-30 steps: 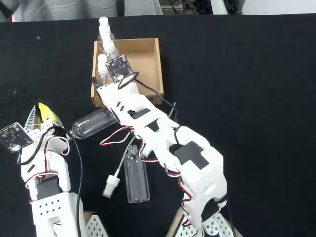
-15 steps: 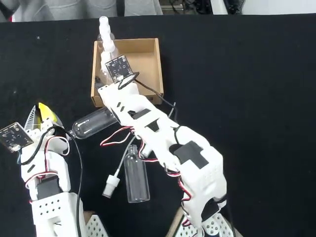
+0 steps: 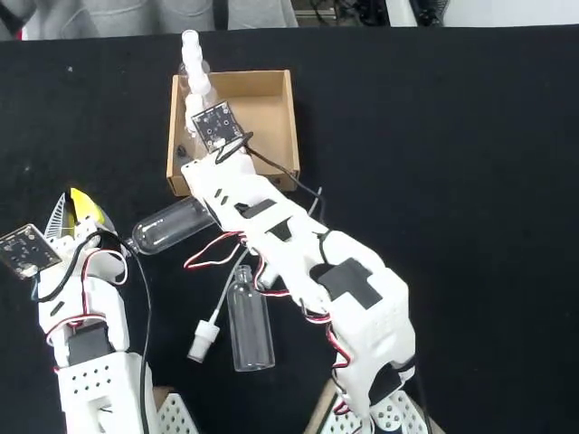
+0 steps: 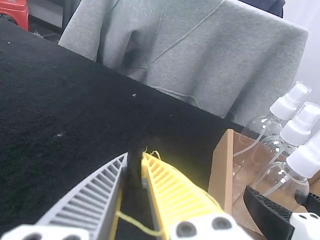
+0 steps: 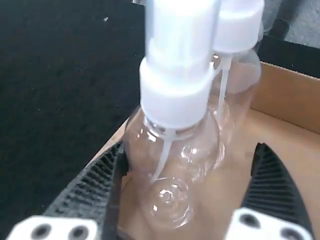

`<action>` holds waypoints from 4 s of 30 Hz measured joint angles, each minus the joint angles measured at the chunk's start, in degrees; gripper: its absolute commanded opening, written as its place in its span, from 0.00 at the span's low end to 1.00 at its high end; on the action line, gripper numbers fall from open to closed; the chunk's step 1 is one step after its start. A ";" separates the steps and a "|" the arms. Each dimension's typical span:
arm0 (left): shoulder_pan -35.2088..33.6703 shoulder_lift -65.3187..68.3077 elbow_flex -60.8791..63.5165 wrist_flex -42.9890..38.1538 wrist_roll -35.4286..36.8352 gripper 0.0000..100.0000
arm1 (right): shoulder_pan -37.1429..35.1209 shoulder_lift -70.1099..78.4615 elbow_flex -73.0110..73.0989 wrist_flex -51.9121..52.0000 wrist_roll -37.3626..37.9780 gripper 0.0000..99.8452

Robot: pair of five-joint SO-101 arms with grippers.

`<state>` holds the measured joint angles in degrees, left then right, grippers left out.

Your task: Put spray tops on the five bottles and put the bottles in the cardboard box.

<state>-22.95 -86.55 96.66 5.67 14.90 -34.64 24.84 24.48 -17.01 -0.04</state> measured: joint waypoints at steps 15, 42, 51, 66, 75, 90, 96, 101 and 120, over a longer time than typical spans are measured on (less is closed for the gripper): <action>0.00 0.00 0.00 0.00 0.00 0.04 | 0.00 -7.12 5.01 6.24 -2.11 0.33; 0.00 0.00 0.00 0.00 0.00 0.04 | 2.90 -40.18 10.81 37.89 -2.29 0.33; 0.00 0.00 0.00 0.00 0.00 0.04 | 2.81 -50.55 10.81 56.44 -2.29 0.33; 0.00 0.00 0.00 0.00 0.00 0.04 | -5.63 -56.26 10.81 76.40 -14.77 0.33; 0.00 0.00 0.00 0.00 0.00 0.04 | -12.04 -56.26 13.71 82.37 -22.86 0.33; 0.00 0.00 0.00 0.00 0.00 0.04 | -15.91 -56.26 18.20 82.73 -28.92 0.33; 0.00 0.00 0.00 0.00 0.00 0.04 | -18.90 -56.26 18.20 82.73 -30.68 0.33; 0.00 0.00 0.00 0.00 0.00 0.04 | -18.90 -53.63 18.20 82.73 -30.68 0.33; 0.00 0.00 0.00 0.00 0.00 0.04 | -18.90 -40.26 18.20 77.98 -32.35 0.20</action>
<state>-22.95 -86.55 96.66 5.67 14.90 -53.54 -15.43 42.68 60.97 -32.40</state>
